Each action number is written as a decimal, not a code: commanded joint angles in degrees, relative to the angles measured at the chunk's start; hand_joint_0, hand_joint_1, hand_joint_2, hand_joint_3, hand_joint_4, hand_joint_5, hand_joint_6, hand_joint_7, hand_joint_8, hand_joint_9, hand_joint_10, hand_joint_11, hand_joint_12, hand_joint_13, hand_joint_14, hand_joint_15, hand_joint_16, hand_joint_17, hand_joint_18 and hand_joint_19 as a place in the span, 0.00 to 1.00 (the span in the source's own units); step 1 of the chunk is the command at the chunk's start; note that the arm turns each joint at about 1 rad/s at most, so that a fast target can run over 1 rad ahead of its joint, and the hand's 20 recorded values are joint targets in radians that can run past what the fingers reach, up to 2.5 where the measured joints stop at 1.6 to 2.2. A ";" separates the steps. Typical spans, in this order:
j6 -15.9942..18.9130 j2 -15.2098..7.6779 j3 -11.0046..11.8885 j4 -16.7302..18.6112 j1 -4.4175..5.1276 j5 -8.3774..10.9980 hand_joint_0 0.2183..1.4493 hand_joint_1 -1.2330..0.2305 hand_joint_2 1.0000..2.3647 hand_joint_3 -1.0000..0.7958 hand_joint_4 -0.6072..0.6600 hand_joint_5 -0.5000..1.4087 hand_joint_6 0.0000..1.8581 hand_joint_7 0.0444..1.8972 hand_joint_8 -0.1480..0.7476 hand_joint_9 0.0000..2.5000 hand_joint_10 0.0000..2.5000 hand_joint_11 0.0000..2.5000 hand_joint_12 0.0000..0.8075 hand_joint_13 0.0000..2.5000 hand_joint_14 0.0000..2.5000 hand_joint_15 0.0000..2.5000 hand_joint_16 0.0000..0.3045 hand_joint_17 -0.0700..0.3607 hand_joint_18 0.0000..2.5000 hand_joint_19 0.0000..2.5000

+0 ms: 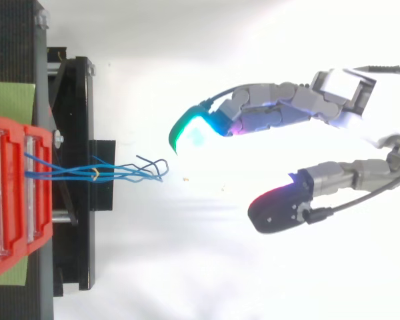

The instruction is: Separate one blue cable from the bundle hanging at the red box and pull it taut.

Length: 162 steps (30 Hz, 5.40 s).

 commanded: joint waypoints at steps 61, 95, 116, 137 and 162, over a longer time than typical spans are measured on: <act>-0.09 -16.25 13.37 10.75 -0.04 -0.50 0.32 0.31 0.00 0.29 0.72 0.16 0.27 0.47 0.52 0.30 0.01 0.22 0.40 0.25 0.00 0.10 0.11 0.34 0.19 0.10; 6.15 -16.25 14.07 10.92 -1.36 -1.73 0.35 0.41 0.00 0.31 0.74 0.18 0.27 0.54 0.55 0.35 0.01 0.24 0.39 0.31 0.01 0.14 0.10 0.32 0.23 0.12; 5.80 -16.25 16.53 10.66 -1.88 -4.10 0.38 0.32 0.01 0.35 0.67 0.19 0.30 0.62 0.56 0.36 0.01 0.26 0.40 0.34 0.01 0.15 0.10 0.32 0.25 0.12; 4.39 -16.25 17.15 10.92 -1.27 -4.01 0.35 0.36 0.01 0.35 0.65 0.15 0.48 0.50 0.58 0.36 0.01 0.29 0.41 0.35 0.01 0.17 0.10 0.32 0.26 0.13; 4.66 -16.25 17.06 11.01 -0.92 -3.75 0.38 0.31 0.02 0.48 0.57 0.16 0.51 0.65 0.63 0.42 0.01 0.40 0.43 0.38 0.01 0.19 0.11 0.33 0.29 0.14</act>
